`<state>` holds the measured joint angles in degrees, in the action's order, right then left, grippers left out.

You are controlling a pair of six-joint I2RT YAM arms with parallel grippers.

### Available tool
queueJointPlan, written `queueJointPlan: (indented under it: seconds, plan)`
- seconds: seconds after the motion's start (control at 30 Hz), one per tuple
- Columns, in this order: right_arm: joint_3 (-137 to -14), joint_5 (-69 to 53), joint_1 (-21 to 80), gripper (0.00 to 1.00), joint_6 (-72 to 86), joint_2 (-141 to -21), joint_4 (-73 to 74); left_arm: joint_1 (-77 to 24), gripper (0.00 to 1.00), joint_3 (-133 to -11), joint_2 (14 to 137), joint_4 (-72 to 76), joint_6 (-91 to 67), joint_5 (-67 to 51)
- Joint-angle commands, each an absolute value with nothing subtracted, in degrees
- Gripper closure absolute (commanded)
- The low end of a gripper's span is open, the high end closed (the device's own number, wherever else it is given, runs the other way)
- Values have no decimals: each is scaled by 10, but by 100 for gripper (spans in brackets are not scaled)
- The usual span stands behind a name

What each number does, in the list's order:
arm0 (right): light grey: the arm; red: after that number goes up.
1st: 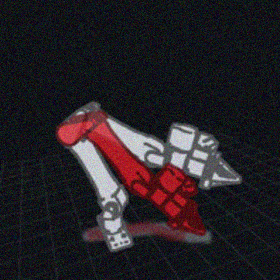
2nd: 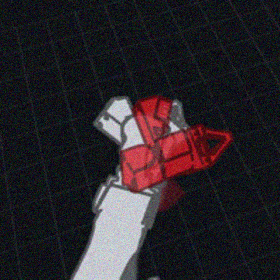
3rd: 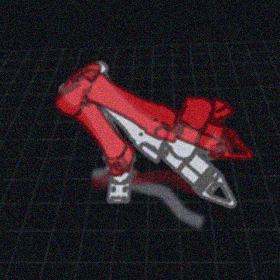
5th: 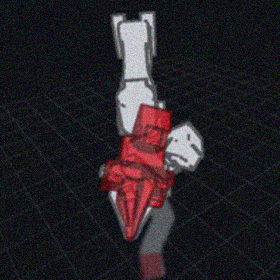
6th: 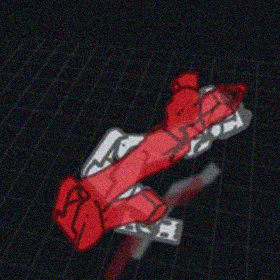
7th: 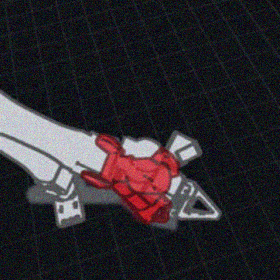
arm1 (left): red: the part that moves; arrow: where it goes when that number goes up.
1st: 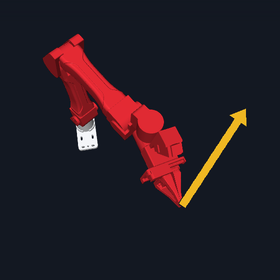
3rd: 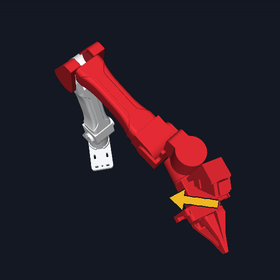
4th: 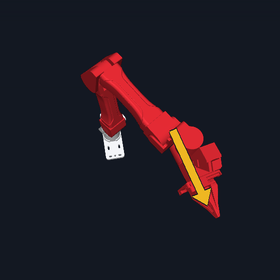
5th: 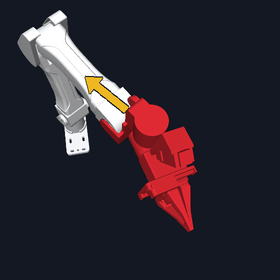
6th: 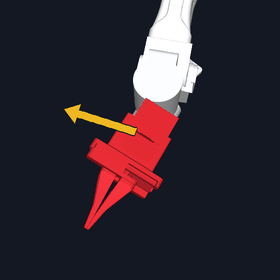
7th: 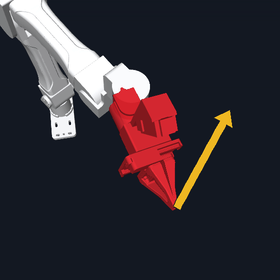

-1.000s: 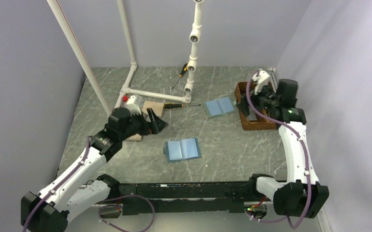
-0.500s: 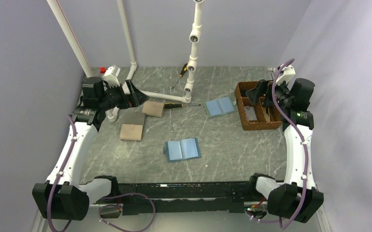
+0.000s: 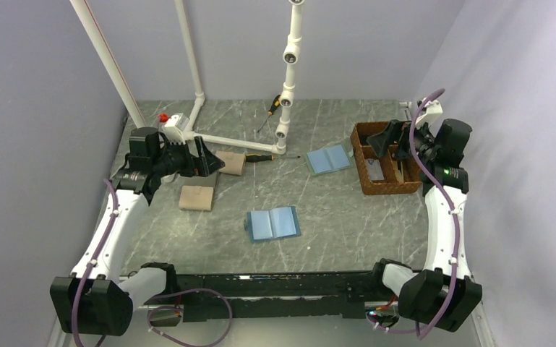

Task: Take the credit cards out of the card holder
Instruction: Reset both arms

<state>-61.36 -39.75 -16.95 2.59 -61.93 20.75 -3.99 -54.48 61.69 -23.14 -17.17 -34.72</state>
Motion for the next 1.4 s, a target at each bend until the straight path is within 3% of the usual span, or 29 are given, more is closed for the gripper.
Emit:
queueJointPlan:
  seconds: [0.0,1.37]
  plan:
    - [-603,-418,-178,0,40,-625,168,-40,0,-546,597,-221,-145,-362]
    - [-580,-361,-180,0,63,-629,145,-40,1,-545,605,-225,-146,-373]
